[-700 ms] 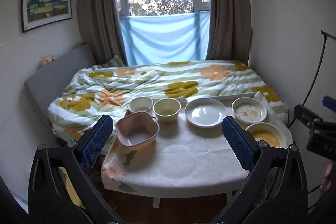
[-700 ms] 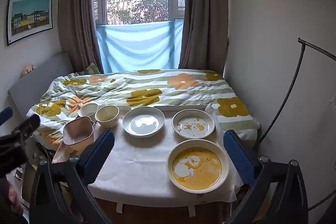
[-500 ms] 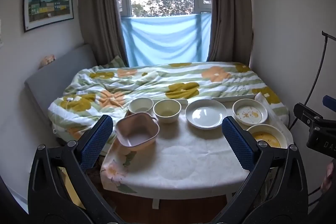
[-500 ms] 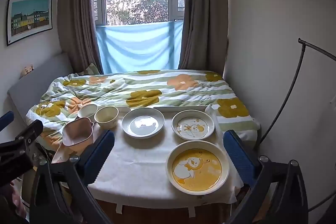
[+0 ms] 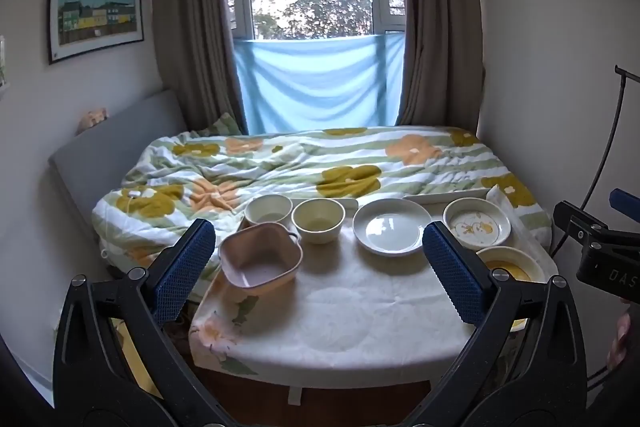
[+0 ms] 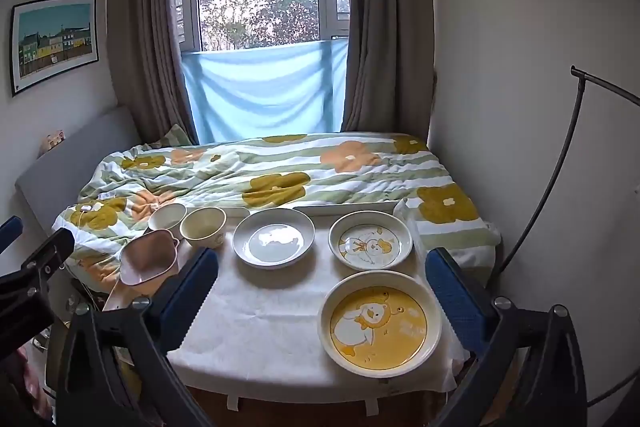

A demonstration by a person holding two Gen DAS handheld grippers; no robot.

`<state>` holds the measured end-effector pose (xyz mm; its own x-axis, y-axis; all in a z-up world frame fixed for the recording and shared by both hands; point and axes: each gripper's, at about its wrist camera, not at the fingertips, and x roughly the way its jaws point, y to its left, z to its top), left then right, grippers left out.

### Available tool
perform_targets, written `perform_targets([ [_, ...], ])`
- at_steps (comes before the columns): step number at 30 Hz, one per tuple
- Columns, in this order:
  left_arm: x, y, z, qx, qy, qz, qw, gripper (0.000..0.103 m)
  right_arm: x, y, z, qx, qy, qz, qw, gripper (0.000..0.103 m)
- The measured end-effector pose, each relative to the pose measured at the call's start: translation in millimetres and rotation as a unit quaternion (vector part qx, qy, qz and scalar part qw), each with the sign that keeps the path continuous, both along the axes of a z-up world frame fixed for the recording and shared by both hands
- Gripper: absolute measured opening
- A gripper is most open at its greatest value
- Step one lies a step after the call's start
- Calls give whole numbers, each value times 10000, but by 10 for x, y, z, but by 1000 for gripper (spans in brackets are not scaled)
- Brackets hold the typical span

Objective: Organize plates and bowls

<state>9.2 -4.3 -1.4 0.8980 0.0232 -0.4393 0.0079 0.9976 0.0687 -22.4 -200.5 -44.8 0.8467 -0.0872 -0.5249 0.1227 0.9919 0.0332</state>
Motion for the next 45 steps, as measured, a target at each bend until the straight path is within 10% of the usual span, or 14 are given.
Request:
perform_targets([
  [45, -36, -119, 0, 13, -5, -6, 10000, 103, 40, -7, -63, 8, 53, 122, 9999, 103],
])
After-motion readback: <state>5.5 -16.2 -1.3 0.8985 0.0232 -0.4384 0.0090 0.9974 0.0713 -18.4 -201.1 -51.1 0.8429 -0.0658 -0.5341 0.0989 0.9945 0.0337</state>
